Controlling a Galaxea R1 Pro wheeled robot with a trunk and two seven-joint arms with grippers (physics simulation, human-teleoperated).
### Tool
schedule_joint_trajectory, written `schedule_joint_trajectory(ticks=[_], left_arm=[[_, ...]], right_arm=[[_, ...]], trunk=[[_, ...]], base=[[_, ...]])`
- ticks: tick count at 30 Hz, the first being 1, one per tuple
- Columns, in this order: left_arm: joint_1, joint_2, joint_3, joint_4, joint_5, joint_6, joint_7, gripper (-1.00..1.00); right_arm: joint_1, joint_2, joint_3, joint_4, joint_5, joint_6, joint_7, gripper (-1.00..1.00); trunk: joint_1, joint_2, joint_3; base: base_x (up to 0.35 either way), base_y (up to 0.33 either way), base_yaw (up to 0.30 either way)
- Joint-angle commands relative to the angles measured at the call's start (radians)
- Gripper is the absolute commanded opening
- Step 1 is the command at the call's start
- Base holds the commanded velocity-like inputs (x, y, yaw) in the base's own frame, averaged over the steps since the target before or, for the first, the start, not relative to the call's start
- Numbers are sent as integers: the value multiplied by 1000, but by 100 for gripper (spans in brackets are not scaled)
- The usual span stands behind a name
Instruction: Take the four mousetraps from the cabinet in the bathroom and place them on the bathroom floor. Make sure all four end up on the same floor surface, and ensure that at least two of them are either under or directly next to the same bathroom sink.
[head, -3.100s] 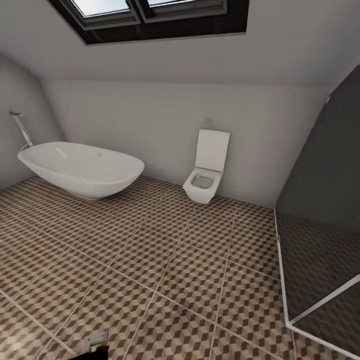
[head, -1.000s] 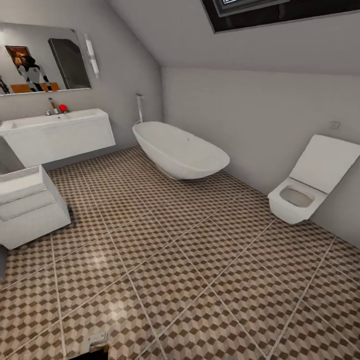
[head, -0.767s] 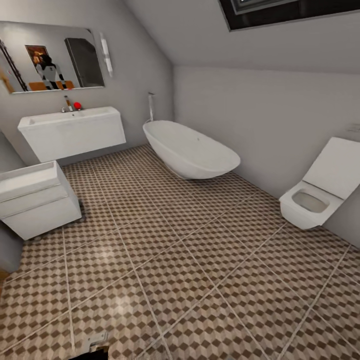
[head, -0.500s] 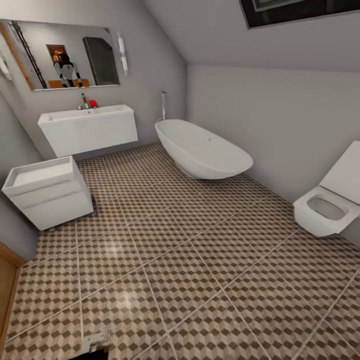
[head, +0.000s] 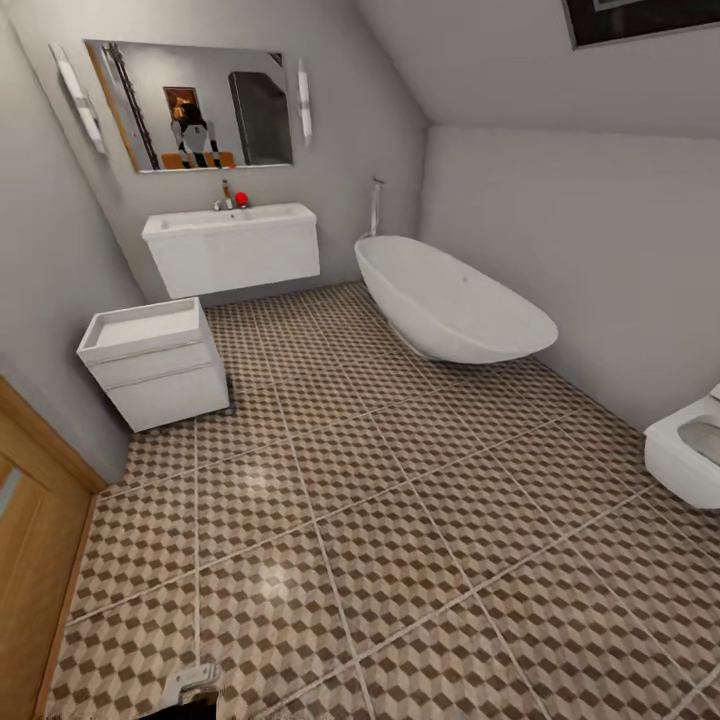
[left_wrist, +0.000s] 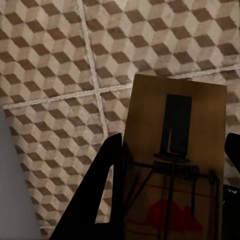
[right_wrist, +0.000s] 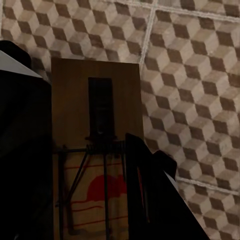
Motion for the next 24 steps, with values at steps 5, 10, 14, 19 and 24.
schedule_joint_trajectory(ticks=[5, 10, 14, 19, 24], left_arm=[[0, 0, -8, 0, 4, 0, 4, -100], [-1, 0, -8, 0, 5, 0, 4, -100], [-1, 0, -8, 0, 4, 0, 4, -100], [-1, 0, -8, 0, 4, 0, 4, -100], [-1, 1, -8, 0, 4, 2, 3, -100]], right_arm=[[-2, 0, 4, 4, 0, -7, 0, -100], [-2, 0, 4, 4, 1, -7, 1, -100], [-2, 0, 4, 4, 0, -7, 1, -100], [-2, 0, 4, 4, 0, -7, 1, -100], [-2, -2, 4, 1, -2, -7, 3, -100]], trunk=[[0, -1, -3], [0, -1, -6], [0, -1, -8], [0, -1, -10], [0, -1, -10]], base=[[0, 0, 285], [0, 0, 285], [0, 0, 285], [10, 0, 256], [239, 0, 52]])
